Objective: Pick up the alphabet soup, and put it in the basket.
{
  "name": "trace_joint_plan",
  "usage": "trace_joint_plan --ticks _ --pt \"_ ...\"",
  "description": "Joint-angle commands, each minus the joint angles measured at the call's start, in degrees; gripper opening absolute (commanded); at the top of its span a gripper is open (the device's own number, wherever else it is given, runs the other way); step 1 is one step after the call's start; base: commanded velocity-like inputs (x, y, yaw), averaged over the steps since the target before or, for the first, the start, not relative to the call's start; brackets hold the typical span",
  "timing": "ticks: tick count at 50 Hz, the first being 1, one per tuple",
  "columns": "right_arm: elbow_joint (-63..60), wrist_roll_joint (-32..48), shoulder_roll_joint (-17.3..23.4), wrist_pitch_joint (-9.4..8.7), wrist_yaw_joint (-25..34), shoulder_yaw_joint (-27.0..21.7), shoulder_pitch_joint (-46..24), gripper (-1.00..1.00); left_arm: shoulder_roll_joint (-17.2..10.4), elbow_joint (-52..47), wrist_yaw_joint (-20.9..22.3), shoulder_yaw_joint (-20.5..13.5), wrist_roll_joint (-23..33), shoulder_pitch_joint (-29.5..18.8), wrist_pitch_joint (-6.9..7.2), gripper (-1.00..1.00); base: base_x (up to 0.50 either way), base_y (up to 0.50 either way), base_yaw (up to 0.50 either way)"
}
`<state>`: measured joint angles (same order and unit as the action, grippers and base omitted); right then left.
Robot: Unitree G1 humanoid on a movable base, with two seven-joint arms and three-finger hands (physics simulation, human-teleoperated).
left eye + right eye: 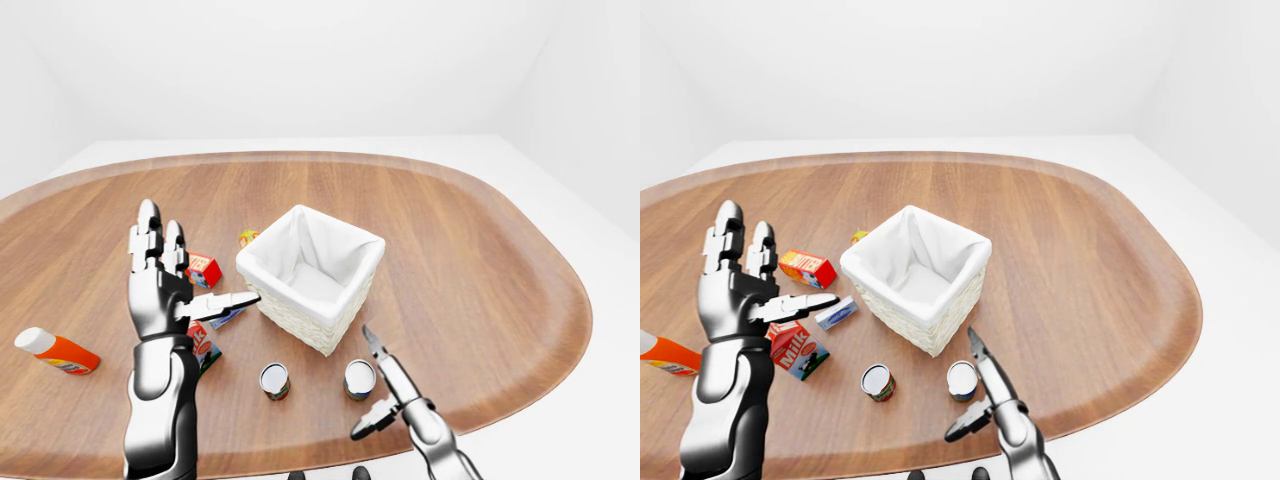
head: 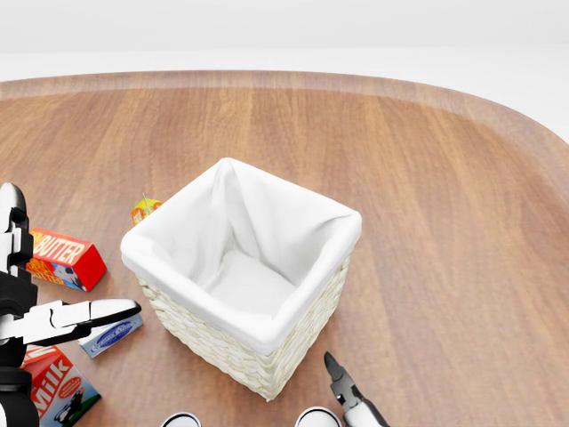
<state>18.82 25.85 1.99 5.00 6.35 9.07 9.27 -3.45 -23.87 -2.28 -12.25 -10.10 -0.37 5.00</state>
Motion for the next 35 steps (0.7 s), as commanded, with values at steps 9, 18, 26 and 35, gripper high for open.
trace_joint_plan --ticks 9,18,26,35 --pt "3.7 0.6 -0.2 0.00 -0.3 -0.2 -1.1 1.00 0.0 0.2 0.1 0.0 0.1 0.1 0.00 1.00 0.00 0.00 0.00" --pt "5.1 0.7 -0.2 0.00 -0.4 -0.5 -1.8 1.00 0.1 0.6 0.1 0.1 0.3 0.0 0.00 1.00 0.00 0.00 0.00" --pt "4.3 0.8 -0.3 0.00 0.3 -0.2 -1.3 0.74 0.0 0.5 0.1 0.1 0.3 0.1 0.00 1.00 0.00 0.00 0.00" --pt "4.1 1.0 -0.3 0.00 0.5 0.1 -1.0 -1.00 0.0 0.6 0.1 0.1 0.3 0.1 0.00 1.00 0.00 0.00 0.00"
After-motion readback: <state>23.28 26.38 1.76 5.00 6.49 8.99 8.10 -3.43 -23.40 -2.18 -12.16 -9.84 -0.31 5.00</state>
